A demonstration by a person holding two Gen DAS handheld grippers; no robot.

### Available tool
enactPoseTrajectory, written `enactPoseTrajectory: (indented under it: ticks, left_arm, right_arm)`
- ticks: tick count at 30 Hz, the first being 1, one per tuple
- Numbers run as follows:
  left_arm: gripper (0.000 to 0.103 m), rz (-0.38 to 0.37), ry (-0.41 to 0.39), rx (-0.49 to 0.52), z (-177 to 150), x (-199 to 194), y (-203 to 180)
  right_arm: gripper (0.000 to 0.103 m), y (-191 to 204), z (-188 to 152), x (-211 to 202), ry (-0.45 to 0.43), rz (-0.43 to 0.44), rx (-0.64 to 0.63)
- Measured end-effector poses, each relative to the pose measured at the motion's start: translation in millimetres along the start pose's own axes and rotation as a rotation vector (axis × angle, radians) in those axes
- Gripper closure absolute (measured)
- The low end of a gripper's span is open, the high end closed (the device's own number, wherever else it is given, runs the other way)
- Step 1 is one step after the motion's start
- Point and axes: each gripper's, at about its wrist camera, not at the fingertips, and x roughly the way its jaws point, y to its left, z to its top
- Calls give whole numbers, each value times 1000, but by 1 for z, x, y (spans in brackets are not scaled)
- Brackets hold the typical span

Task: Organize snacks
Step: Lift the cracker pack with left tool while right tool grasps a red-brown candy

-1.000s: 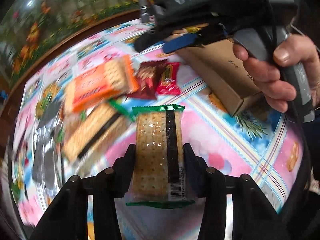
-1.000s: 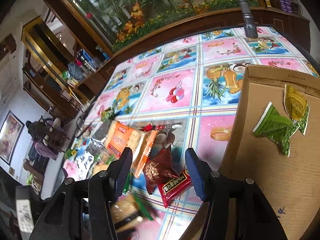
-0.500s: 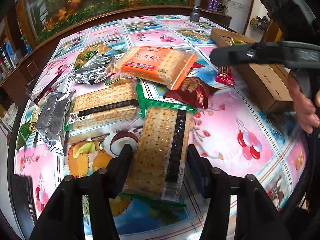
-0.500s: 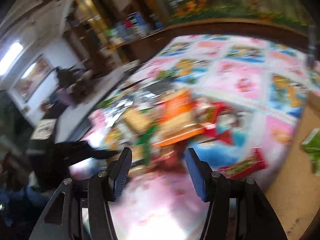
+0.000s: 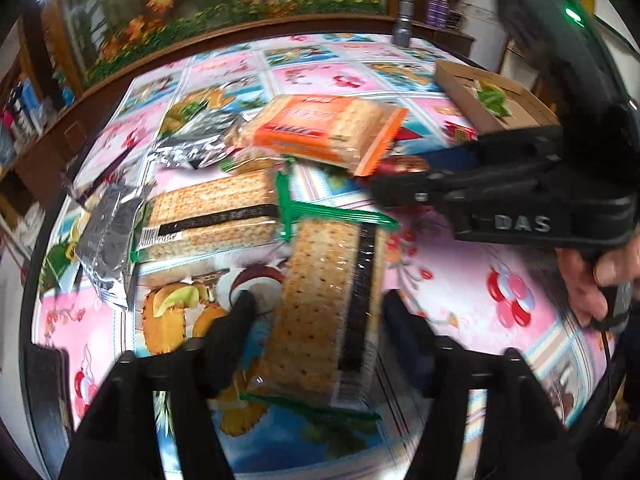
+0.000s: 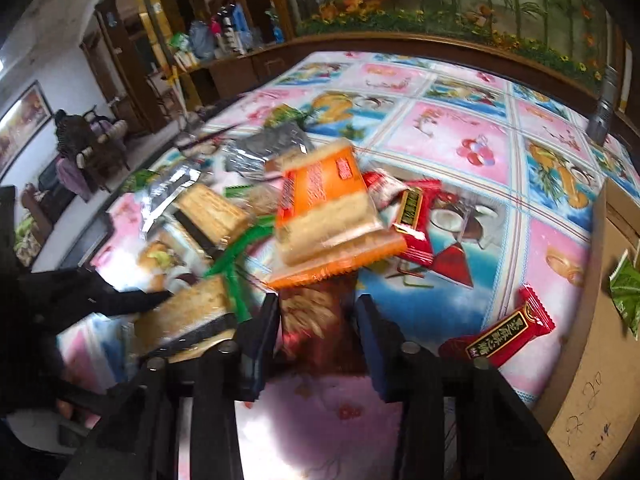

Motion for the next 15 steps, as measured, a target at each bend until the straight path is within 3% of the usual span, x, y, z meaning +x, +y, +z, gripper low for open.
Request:
enactPoseTrajectory:
  ticks: [2, 3, 4, 5, 9, 15]
  left_arm:
    - [34, 7, -4, 5, 2, 1, -1]
    - [39, 6, -7, 5, 2, 1, -2]
    - [55, -2, -17, 15, 3, -1, -6]
    - [57, -2, -15, 24, 3, -1, -9]
    - [58, -1, -15, 13, 4, -1, -13]
    - [58, -103, -77, -38, 14, -16, -15]
  right_arm:
    - [67, -4, -1, -1, 2, -2, 14]
    - [67, -5, -1, -1, 4, 0, 19]
    - [67, -4, -1, -2, 11, 6, 15]
    - [67, -4, -2, -3, 13, 16, 15]
    - [67, -9, 3, -21, -32, 86, 36]
    - [67, -43, 13, -53, -163, 161, 176]
